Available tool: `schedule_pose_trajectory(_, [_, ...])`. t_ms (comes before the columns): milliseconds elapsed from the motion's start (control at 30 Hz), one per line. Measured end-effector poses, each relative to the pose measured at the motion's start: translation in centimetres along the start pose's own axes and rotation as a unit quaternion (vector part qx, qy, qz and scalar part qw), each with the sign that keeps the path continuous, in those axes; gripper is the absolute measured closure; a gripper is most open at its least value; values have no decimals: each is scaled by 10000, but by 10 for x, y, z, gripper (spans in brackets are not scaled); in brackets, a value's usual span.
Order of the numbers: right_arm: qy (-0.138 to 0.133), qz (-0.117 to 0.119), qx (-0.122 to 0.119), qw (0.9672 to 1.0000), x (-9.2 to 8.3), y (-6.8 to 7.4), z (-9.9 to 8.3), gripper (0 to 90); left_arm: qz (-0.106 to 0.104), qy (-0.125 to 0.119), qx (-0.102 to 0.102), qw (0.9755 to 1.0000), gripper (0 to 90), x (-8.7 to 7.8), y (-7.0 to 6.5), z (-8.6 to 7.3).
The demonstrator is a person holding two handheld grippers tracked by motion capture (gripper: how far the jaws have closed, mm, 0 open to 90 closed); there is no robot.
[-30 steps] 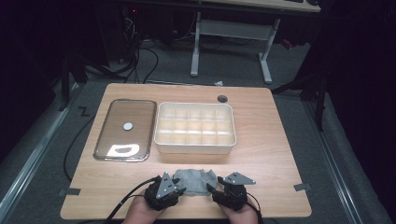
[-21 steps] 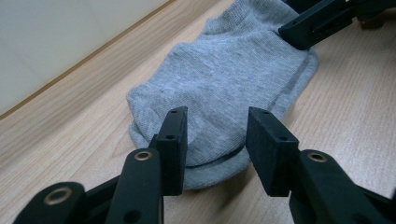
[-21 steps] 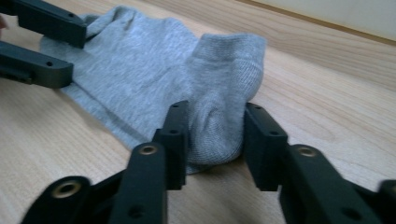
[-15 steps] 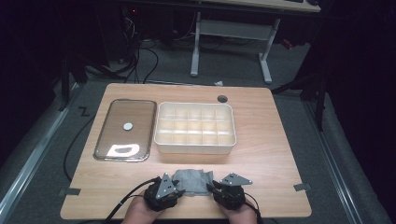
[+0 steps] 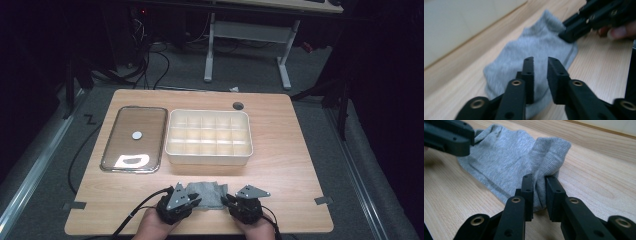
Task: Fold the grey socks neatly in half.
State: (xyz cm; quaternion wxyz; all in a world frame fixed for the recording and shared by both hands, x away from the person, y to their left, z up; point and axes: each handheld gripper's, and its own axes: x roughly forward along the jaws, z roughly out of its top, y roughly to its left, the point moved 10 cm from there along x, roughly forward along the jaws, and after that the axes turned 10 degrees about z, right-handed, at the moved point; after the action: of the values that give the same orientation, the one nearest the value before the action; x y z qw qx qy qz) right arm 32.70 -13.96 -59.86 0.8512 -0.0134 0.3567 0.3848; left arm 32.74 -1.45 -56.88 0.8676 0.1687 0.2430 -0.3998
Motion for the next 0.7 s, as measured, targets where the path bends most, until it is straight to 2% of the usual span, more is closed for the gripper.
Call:
schedule_pose_trajectory(33, [-23,1,-15,10000,0,0,0,791,18,21,1,10000,787,7,-5,8])
schedule_pose_trajectory(67, [-23,1,-15,10000,0,0,0,791,18,21,1,10000,786,7,-5,8])
schedule_pose_trajectory(133, [-18,-12,-32,10000,0,0,0,793,94,137,52,9998,782,22,-11,14])
schedule_pose_trajectory(233, [-6,43,-43,10000,-1,2,0,801,252,514,148,9983,770,41,-13,9])
schedule_pose_trajectory(267, [-40,101,-57,9999,-2,3,1,808,307,616,114,9976,771,47,-14,3])
schedule_pose_trajectory(367, [-156,146,-47,9998,-5,4,4,813,414,526,130,9977,783,46,-16,2])
schedule_pose_trajectory(433, [-373,268,-20,9989,-10,6,10,819,422,545,123,9975,793,47,-17,2])
schedule_pose_trajectory(467, [-599,418,4,9973,-15,9,17,827,398,544,57,9977,793,48,-18,4])
schedule_pose_trajectory(700, [-897,516,82,9946,-21,12,25,840,420,553,63,9976,793,56,-26,10])
